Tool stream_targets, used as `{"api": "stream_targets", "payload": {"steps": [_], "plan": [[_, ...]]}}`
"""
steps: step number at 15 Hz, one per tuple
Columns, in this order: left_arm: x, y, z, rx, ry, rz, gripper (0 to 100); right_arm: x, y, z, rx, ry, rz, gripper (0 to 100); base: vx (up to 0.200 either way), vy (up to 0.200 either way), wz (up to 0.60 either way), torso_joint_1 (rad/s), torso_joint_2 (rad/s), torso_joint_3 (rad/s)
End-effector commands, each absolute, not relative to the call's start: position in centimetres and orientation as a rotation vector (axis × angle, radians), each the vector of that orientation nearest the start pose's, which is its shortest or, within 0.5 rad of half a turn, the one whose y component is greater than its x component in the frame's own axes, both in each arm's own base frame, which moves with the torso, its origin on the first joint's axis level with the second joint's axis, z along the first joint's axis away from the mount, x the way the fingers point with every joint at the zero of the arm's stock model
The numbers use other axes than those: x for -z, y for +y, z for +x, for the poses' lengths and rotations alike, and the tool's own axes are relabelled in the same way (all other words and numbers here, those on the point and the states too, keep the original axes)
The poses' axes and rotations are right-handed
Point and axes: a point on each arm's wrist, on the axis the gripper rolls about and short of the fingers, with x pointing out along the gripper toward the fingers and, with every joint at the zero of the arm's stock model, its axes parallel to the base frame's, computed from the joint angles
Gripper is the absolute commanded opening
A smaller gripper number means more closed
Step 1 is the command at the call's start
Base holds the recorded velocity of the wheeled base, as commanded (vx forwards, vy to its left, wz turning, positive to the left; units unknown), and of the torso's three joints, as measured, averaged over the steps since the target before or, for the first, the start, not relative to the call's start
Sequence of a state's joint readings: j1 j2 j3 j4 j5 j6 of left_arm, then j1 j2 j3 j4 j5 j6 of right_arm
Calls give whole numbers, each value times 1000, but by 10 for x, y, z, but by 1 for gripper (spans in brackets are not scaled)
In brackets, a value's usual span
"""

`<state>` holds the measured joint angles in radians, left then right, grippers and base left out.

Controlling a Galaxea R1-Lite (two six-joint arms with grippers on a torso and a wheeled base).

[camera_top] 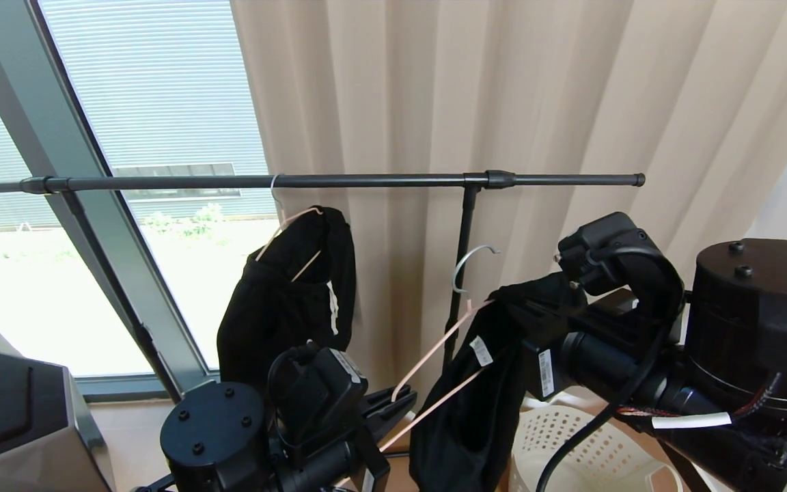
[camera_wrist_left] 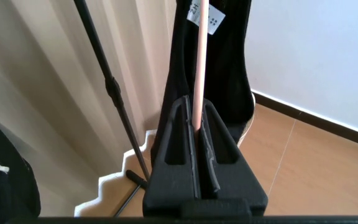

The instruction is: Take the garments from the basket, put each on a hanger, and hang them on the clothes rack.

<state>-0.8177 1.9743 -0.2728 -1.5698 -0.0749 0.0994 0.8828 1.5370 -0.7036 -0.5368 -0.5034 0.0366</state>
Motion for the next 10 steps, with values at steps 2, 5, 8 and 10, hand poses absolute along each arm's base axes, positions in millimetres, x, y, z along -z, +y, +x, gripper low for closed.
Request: {"api": "stream_targets", "payload": {"steps": [2, 5, 8, 10], "plan": [[-78, -198, 183, 898, 90, 145, 0, -193, 190, 171, -370, 234, -152, 100, 0, 0, 0, 0, 0, 0], [-82, -197, 182, 897, 78, 141, 0, -195, 183, 165, -380, 231, -165, 100, 0, 0, 0, 0, 0, 0], [-87, -195, 181, 895, 58, 134, 0, -199, 171, 163, -368, 213, -192, 100, 0, 0, 0, 0, 0, 0], [-92, -189, 177, 893, 51, 133, 0, -206, 149, 160, -417, 189, -243, 100, 0, 0, 0, 0, 0, 0]]}}
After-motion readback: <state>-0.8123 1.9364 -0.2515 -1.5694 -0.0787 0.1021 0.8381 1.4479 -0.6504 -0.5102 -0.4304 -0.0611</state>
